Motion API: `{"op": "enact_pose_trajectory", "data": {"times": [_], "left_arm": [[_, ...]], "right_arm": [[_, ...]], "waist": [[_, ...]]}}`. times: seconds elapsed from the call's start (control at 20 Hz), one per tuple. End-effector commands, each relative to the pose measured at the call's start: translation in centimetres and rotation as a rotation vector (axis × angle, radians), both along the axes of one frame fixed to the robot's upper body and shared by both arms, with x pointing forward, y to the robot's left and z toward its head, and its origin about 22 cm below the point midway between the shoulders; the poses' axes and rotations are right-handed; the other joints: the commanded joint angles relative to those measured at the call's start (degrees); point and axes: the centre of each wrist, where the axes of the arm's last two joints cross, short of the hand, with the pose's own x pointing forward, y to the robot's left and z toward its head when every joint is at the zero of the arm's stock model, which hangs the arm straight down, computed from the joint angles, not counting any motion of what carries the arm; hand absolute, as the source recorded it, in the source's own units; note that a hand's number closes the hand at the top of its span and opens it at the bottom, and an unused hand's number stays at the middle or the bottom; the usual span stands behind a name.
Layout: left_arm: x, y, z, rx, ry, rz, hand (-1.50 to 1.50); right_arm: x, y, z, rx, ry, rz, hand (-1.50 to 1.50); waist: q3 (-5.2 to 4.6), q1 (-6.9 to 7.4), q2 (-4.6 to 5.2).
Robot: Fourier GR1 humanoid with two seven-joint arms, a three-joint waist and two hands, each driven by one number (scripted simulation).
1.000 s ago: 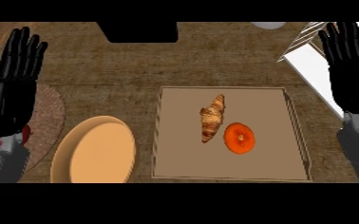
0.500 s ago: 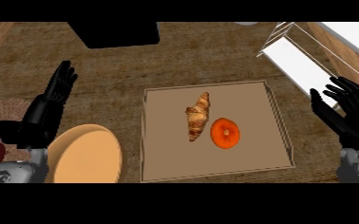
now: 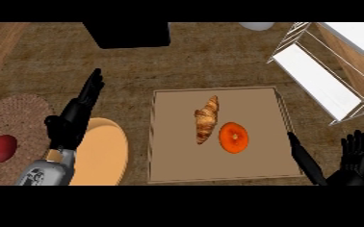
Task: Pick the squash from the tray and place it in the tiered shelf
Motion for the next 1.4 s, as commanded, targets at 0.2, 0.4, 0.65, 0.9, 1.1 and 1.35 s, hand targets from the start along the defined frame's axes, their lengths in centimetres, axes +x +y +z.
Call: {"op": "enact_pose_trajectory", "data": {"times": [0.2,0.4,0.65,0.9,1.1,1.35], "left_arm": [[0.0,-1.8,-0.4,0.001,0.015,-0.049,0.0],[1.0,-2.6,0.1,0.018,-0.001,-0.066,0.0],[1.3,-3.8,-0.3,0.005,-0.004,-0.073,0.0],[2.2,-3.2,1.1,0.023,-0.021,-0.08,0.0],[1.4,-3.4,0.3,0.019,-0.001,-0.106,0.0],[2.4,-3.6,-0.2,0.013,-0.011,-0.08,0.0]], "right_arm": [[-5.2,3.7,0.8,-0.076,0.208,0.167,-1.5],[-5.4,1.8,4.3,-0.09,0.289,0.223,-1.5],[-5.9,1.6,5.1,-0.111,0.483,0.306,-1.5],[-6.1,-0.1,6.7,-0.172,0.769,0.387,-1.5],[-6.0,1.2,9.1,-0.193,0.889,0.383,-1.5],[-3.4,3.8,14.0,-0.213,0.928,0.367,-1.5]], "waist": [[-0.13,3.42,0.33],[-0.29,3.61,0.56],[-0.53,4.51,1.17],[-0.63,5.36,1.33],[-0.61,5.43,0.86],[-0.45,4.73,0.82]]}}
